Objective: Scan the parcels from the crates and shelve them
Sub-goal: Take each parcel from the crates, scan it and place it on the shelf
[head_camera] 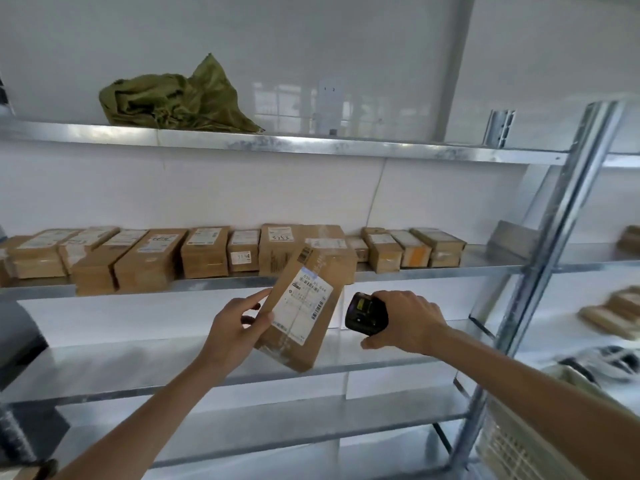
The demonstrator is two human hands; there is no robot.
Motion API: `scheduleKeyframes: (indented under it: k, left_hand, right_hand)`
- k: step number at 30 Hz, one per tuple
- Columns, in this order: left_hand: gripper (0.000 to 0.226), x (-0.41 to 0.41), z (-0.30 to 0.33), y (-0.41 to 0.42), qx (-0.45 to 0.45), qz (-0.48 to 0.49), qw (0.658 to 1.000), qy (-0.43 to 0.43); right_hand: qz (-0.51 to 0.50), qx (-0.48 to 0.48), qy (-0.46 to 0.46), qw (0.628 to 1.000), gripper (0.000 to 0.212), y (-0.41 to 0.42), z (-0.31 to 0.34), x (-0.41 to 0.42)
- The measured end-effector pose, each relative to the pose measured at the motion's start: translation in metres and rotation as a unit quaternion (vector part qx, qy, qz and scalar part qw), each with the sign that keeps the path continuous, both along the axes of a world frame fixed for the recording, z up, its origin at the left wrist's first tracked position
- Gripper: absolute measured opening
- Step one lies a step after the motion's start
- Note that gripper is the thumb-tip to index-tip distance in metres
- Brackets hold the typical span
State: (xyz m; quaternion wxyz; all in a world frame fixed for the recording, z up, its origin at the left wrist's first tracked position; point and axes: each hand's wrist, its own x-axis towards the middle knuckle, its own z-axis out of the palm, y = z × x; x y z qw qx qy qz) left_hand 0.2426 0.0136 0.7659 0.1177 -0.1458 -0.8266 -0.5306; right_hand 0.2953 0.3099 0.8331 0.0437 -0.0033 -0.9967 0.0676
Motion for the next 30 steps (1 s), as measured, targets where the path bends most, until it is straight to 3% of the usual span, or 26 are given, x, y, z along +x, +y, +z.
scheduleKeyframes:
  k: [9, 21, 25, 30]
  left_hand:
    - [0.037, 0.003, 0.022, 0.085, 0.024, -0.043, 0.998, 0.045]
    - [0.040, 0.014, 0.029, 0.133, 0.018, -0.060, 0.997, 0.038]
    - [0.040, 0.016, 0.031, 0.144, 0.024, -0.063, 0.997, 0.036]
    - [0.037, 0.014, 0.030, 0.176, 0.039, -0.072, 0.996, 0.029]
  right_hand:
    - [-0.035, 0.084, 0.003, 0.996, 0.074, 0.094, 0.013, 0.022]
    - [-0.049, 0.100, 0.016, 0.994, 0.072, 0.138, 0.019, 0.046]
    - [-0.059, 0.072, 0.014, 0.996, 0.076, 0.145, 0.021, 0.049]
    - [-0.050, -0.062, 0.021, 0.997, 0.078, 0.153, 0.014, 0.053]
